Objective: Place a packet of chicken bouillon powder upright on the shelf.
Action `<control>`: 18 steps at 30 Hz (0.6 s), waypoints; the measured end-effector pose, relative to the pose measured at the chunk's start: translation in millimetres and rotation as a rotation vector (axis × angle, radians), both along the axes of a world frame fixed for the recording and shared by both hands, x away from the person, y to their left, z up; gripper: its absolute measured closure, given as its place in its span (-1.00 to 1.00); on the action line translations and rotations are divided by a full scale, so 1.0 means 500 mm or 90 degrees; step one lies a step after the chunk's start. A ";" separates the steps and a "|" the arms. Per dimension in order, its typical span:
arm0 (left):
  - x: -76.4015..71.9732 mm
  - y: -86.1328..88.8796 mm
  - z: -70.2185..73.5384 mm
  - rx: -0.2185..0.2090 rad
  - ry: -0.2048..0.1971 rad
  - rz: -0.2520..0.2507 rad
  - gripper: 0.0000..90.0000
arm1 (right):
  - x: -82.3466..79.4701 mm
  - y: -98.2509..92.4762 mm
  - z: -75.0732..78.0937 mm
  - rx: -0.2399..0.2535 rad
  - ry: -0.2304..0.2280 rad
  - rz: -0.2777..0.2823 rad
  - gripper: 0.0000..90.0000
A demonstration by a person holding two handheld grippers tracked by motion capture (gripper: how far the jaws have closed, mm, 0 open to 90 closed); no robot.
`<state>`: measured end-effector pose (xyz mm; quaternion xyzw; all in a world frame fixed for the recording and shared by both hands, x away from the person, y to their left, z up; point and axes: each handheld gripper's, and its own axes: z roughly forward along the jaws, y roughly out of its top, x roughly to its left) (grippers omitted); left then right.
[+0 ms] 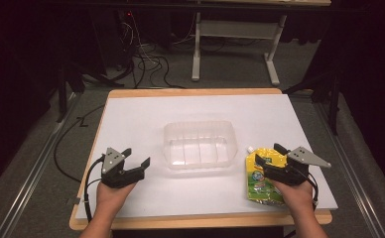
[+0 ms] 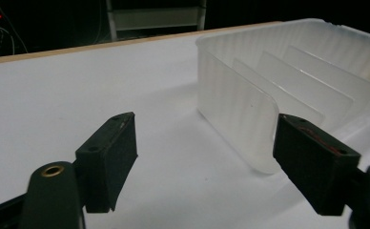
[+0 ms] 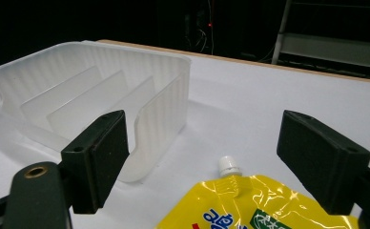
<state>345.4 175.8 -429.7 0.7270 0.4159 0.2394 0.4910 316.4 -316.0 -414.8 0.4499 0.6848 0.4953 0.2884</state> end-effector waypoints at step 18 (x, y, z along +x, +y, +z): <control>-0.012 -0.023 0.012 0.016 0.006 -0.032 -0.66 | -0.025 -0.021 0.003 -0.014 0.007 -0.012 -0.57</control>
